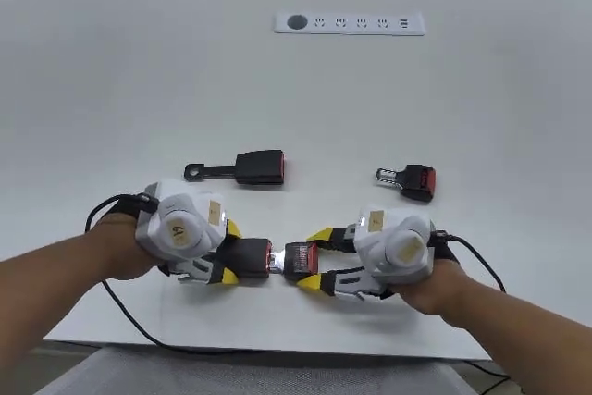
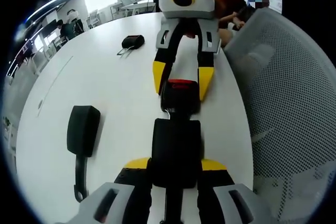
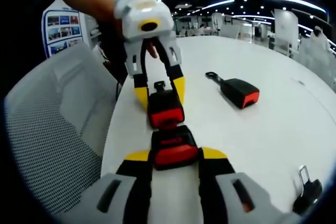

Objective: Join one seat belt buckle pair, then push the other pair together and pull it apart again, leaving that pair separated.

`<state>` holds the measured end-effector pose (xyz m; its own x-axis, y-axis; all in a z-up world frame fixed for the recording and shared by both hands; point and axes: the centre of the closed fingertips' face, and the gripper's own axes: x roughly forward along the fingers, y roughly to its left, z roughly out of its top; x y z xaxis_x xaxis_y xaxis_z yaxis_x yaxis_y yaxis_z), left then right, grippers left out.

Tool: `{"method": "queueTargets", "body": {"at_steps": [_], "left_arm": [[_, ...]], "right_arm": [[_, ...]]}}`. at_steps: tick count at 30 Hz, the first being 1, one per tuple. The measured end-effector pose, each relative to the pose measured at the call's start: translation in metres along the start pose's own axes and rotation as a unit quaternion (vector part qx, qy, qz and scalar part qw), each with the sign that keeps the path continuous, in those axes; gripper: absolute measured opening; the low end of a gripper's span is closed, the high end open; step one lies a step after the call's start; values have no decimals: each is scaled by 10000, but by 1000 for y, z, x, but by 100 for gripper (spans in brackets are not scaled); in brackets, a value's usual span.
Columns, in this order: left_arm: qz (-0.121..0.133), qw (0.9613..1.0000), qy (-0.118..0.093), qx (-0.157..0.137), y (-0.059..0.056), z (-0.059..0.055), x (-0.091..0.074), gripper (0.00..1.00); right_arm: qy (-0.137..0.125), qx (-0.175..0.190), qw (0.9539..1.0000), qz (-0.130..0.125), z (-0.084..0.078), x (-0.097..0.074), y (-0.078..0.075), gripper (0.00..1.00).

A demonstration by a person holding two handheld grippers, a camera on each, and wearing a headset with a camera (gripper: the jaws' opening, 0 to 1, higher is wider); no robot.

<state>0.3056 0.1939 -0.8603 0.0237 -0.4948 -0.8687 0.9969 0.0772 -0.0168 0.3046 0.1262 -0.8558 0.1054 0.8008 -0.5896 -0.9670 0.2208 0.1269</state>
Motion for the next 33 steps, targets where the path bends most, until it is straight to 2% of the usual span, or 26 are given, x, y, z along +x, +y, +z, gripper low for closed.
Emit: {"method": "queueTargets", "body": {"at_steps": [1,4,6,20,33], "left_arm": [[-3,10000,0,4,0,0,0,34],[-58,9999,82,45,-1,-2,0,33],[-57,9999,62,84,0,-1,-1,33],[-100,9999,2,138,0,-2,-2,34],[-140,9992,-369,10,1,-3,-3,33]], "right_arm": [[1,51,10000,8,2,3,2,34],[47,-171,9998,-103,8,10,-2,34],[102,-39,9999,-88,4,10,0,34],[151,-58,9998,-142,2,10,1,34],[82,-225,9997,-76,0,6,0,33]]}}
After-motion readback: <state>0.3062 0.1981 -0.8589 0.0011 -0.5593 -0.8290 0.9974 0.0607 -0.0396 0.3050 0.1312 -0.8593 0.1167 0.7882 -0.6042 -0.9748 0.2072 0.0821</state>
